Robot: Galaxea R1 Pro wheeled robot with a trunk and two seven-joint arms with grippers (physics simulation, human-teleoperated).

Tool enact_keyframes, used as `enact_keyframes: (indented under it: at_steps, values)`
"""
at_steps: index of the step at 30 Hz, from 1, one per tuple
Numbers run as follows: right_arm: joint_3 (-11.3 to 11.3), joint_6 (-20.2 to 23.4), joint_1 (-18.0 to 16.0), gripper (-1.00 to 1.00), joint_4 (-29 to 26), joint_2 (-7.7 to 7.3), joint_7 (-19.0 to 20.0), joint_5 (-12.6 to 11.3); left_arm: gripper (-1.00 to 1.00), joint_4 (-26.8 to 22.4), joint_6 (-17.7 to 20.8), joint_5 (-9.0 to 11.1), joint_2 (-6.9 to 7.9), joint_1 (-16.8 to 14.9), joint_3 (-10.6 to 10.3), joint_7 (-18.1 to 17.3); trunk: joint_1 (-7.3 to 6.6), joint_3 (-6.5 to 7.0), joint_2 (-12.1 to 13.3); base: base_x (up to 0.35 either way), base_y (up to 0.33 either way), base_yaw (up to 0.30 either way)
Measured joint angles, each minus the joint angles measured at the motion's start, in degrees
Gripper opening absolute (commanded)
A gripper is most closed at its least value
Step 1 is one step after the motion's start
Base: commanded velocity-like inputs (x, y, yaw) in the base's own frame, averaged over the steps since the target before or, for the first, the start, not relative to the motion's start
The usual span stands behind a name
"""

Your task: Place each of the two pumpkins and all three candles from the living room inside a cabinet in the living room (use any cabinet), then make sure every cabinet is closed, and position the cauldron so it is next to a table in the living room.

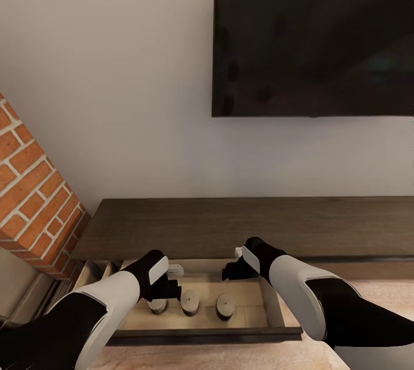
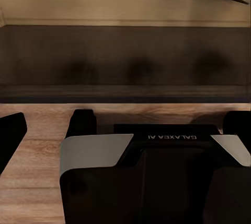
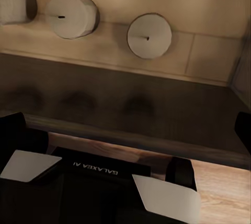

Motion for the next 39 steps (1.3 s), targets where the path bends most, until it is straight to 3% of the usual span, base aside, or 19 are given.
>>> enact_keyframes:
  at_steps: [5,8,14,24,39]
  values:
    - [0.0,0.0,0.0,1.00,0.0,0.00,0.0,0.0,1.00,0.0,0.0,0.2,0.86,0.0,0.0,-0.2,0.00,0.46,0.0,0.000,0.000,0.000]
    - [0.0,0.0,0.0,1.00,0.0,0.00,0.0,0.0,1.00,0.0,-0.1,2.3,1.54,0.1,0.2,-0.4,0.00,0.74,0.0,0.000,0.000,0.000]
    - [0.0,0.0,0.0,1.00,0.0,0.00,0.0,0.0,1.00,0.0,-0.2,4.6,2.08,0.2,0.3,-0.4,0.00,1.30,0.0,0.000,0.000,0.000]
    - [0.0,-0.1,0.0,1.00,0.0,0.00,-0.1,0.0,1.00,0.0,-4.5,5.1,4.17,0.5,0.3,-0.3,0.00,2.23,0.0,0.000,0.000,0.000]
    - [0.0,-0.1,0.0,1.00,0.0,0.00,-0.1,0.0,1.00,0.0,-5.0,5.5,4.66,0.5,0.4,-0.5,0.02,3.63,0.0,-0.033,0.000,0.000]
